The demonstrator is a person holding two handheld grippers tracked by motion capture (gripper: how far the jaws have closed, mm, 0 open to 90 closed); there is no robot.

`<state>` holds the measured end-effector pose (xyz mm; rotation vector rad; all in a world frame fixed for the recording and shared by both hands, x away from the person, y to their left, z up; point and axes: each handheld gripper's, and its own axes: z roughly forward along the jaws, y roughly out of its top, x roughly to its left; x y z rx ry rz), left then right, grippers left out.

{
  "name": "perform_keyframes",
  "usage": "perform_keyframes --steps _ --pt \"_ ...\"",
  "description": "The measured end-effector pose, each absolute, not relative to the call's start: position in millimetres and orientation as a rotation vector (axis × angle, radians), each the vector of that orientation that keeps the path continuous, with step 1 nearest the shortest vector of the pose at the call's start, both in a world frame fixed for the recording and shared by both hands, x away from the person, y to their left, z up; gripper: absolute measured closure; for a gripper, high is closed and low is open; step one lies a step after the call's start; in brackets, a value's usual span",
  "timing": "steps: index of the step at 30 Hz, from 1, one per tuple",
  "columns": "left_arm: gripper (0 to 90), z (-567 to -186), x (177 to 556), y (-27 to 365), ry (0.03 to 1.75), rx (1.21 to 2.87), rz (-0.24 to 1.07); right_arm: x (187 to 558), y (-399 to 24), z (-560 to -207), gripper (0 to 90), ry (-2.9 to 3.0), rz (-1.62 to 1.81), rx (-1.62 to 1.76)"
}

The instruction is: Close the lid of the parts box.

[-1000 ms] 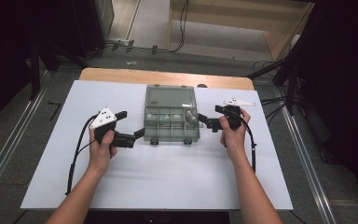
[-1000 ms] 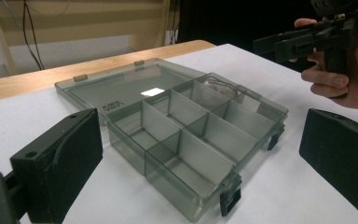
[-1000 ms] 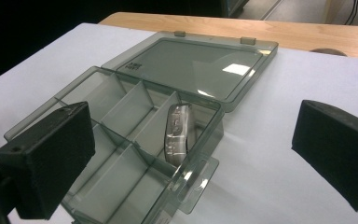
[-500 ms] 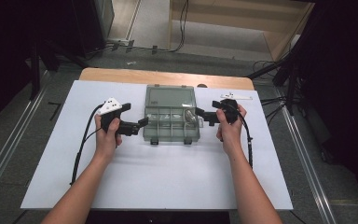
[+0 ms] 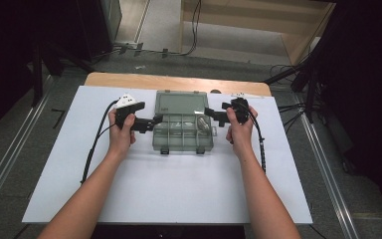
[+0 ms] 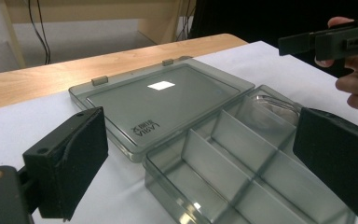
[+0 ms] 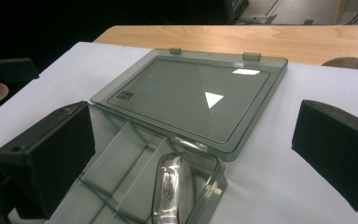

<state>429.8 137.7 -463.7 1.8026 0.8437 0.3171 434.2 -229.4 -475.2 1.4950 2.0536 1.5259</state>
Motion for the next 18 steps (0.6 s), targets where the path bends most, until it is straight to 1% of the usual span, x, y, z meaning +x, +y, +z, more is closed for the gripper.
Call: perform_keyframes --steps 5,7,11,15,17,18 --pt "2.8 -465.9 442.6 135.0 0.887 1.784 0.296 444.5 -230.1 -481.5 0.0 2.062 1.527 1.534" --pt "4.7 -468.3 448.5 134.4 0.912 1.775 0.283 448.3 -230.0 -483.6 0.0 2.068 1.527 1.538" --pt "4.8 -474.9 458.4 133.7 0.948 1.789 0.261 454.7 -228.6 -488.7 0.0 2.096 1.530 1.558" --pt "11.3 -480.3 466.9 132.7 1.005 1.794 0.260 460.0 -227.5 -493.0 0.0 2.115 1.559 1.584" --pt "12.3 -482.1 471.2 132.3 1.027 1.803 0.240 462.3 -227.0 -494.8 0.2 2.121 1.559 1.593" --pt "12.4 -482.9 473.3 131.9 1.044 1.803 0.230 463.2 -226.8 -495.7 2.8 2.118 1.552 1.600"
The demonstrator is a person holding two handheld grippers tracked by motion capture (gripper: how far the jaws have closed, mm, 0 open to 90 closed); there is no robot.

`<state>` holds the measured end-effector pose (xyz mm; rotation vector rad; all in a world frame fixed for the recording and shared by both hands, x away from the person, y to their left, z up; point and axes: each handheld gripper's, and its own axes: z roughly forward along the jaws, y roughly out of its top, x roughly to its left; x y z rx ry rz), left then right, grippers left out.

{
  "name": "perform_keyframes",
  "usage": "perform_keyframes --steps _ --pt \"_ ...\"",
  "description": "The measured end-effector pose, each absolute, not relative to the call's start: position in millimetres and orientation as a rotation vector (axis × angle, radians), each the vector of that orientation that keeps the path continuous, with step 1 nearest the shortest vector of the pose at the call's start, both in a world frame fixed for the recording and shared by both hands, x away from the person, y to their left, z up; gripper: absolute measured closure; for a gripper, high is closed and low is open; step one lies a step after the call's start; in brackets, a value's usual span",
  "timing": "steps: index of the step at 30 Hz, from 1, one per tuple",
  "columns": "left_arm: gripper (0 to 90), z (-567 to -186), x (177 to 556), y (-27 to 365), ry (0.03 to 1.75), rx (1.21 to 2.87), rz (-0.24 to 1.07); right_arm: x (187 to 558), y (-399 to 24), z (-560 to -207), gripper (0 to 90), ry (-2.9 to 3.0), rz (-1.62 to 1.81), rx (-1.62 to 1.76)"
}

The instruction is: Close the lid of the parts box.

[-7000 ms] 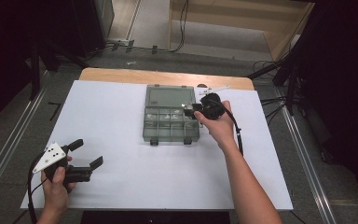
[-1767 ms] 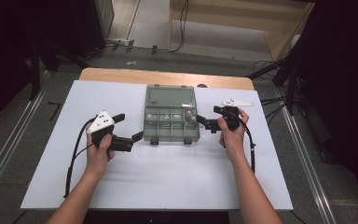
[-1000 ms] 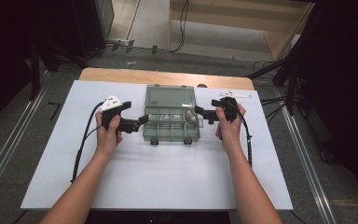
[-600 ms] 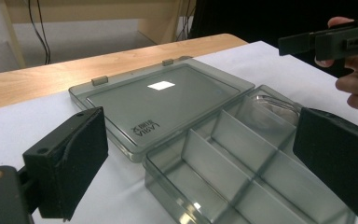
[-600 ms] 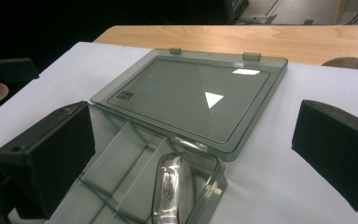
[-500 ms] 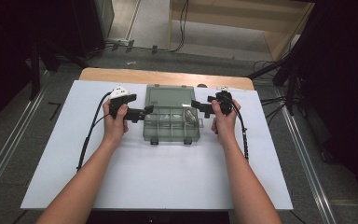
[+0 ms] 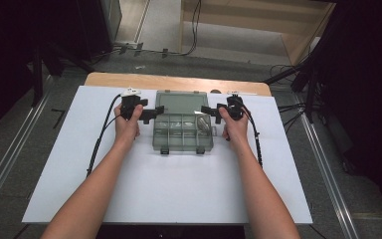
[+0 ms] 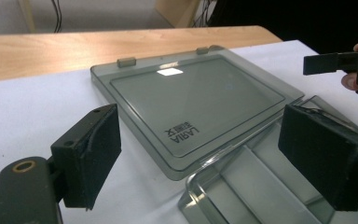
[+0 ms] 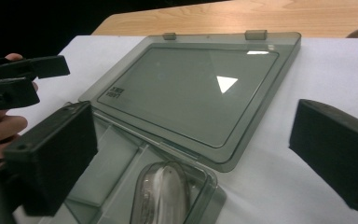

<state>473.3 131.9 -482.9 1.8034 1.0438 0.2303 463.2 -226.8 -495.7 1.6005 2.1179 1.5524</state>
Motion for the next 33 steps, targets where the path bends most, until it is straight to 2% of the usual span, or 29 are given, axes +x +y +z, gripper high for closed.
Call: perform_keyframes --steps 4,15,33 --pt "15.0 -486.4 479.6 128.9 1.099 1.798 0.184 466.8 -225.4 -500.1 5.5 2.125 1.554 1.636" --pt "31.7 -497.5 488.8 118.4 1.218 1.801 0.133 477.2 -221.7 -510.9 29.1 2.151 1.499 1.746" --pt "35.6 -507.7 497.1 109.3 1.352 1.766 0.085 488.2 -219.8 -523.5 39.1 2.132 1.490 1.852"
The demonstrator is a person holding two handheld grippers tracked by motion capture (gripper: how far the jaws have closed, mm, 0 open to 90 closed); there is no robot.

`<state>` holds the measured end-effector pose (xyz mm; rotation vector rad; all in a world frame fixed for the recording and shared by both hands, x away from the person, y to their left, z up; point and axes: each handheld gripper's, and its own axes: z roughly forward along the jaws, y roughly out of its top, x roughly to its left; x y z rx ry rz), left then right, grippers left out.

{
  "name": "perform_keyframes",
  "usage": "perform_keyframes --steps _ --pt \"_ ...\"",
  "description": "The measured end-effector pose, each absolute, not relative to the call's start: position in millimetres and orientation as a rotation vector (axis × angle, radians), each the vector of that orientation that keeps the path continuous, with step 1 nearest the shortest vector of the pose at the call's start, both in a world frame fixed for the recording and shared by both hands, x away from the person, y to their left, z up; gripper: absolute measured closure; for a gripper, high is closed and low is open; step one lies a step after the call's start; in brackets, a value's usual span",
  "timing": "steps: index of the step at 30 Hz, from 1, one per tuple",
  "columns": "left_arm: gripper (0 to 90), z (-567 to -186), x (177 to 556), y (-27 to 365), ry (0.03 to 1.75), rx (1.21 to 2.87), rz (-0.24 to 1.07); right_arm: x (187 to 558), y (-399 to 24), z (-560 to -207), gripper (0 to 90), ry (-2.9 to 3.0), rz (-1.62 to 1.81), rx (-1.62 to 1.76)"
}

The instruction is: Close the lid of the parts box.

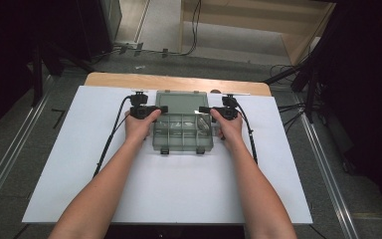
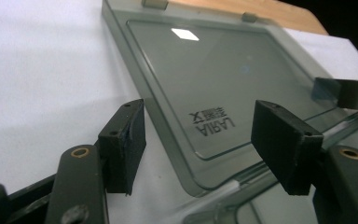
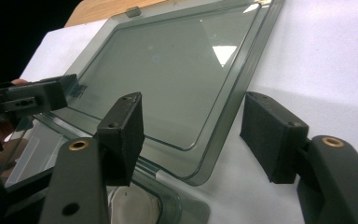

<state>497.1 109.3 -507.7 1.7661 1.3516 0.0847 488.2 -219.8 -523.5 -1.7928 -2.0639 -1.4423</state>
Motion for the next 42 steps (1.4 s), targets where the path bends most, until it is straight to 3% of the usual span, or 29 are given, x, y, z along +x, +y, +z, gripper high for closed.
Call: perform_keyframes --steps 2,5,14,19,30,37,42 --pt "43.1 -507.7 497.9 109.5 1.354 1.772 0.073 487.1 -217.5 -522.8 44.6 -2.105 -1.424 -1.784" --pt "45.6 -506.7 498.3 111.0 1.355 1.762 0.073 486.0 -215.9 -521.8 47.9 -2.138 -1.421 -1.783" --pt "68.9 -493.5 495.8 125.1 1.254 1.735 0.119 478.3 -225.9 -510.9 69.9 -2.167 -1.543 -1.772" --pt "76.9 -489.8 488.7 130.5 1.175 1.729 0.165 468.9 -227.5 -502.9 77.2 -2.246 -1.601 -1.748" --pt "82.2 -489.1 482.9 131.4 1.137 1.739 0.211 457.7 -226.2 -499.5 81.4 -2.374 -1.622 -1.727" --pt "74.5 -483.2 485.5 133.3 1.158 1.677 0.214 451.6 -224.5 -499.7 81.7 -2.452 -1.651 -1.707" --pt "75.9 -467.8 489.5 128.9 1.149 1.658 0.257 447.9 -222.9 -501.5 81.7 -2.473 -1.688 -1.708"
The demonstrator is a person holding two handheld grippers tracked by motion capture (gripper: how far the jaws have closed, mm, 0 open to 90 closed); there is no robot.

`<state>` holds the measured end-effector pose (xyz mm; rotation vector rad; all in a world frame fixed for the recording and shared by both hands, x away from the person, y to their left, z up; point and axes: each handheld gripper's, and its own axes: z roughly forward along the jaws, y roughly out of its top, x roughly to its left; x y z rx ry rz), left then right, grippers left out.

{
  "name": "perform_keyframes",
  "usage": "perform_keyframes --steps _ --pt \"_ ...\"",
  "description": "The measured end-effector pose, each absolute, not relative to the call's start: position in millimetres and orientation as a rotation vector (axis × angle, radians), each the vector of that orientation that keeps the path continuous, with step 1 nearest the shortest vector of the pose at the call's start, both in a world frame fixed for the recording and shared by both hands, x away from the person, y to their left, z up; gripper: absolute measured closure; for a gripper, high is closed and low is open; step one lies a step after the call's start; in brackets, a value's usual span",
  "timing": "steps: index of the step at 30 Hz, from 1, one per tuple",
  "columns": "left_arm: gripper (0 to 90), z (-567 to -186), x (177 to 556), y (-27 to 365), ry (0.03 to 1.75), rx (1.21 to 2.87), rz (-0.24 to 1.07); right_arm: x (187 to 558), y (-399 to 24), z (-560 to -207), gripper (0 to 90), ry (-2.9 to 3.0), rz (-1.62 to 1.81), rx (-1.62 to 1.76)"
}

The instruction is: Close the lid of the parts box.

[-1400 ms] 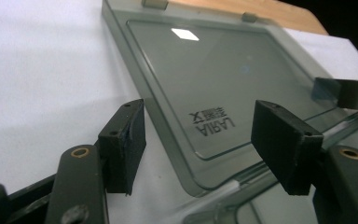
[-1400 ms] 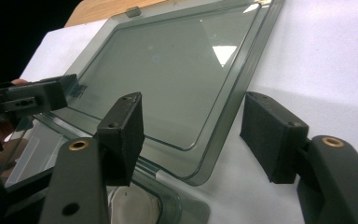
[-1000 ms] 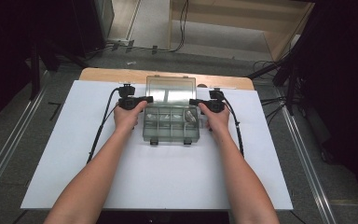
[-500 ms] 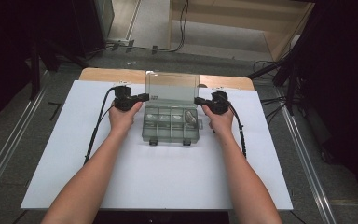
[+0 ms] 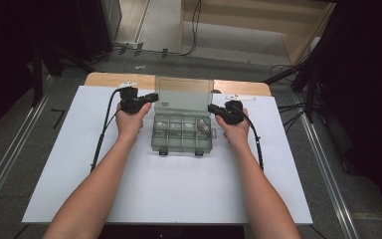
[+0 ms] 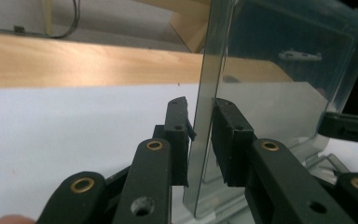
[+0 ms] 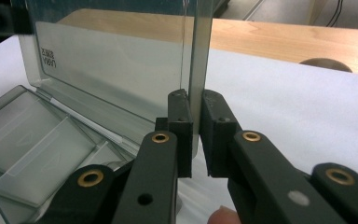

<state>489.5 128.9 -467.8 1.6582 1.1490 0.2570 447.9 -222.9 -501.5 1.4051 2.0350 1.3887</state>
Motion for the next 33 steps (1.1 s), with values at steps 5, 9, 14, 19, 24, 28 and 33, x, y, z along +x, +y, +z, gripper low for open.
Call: perform_keyframes --steps 5,9,14,19,24,28,33 --pt "78.1 -463.3 491.2 124.1 1.132 1.676 0.296 443.9 -221.1 -502.7 81.5 2.018 1.372 1.365" --pt "83.0 -463.0 488.0 124.6 1.111 1.690 0.331 443.3 -220.5 -502.3 81.1 2.016 1.365 1.374" --pt "84.1 -463.6 483.8 124.0 1.079 1.700 0.375 448.0 -218.8 -495.4 67.6 2.046 1.339 1.413" --pt "84.3 -465.0 480.5 124.0 1.062 1.688 0.396 452.7 -217.3 -474.3 67.5 2.011 1.346 1.408" --pt "84.5 -465.5 478.1 124.2 1.040 1.688 0.418 459.1 -220.5 -457.0 72.8 1.945 1.392 1.458" --pt "84.5 -466.2 477.6 124.6 1.032 1.682 0.420 462.2 -219.4 -452.3 78.2 1.939 1.384 1.488" --pt "84.3 -467.0 478.3 125.2 1.027 1.683 0.420 459.7 -218.9 -453.8 82.0 1.924 1.371 1.481"
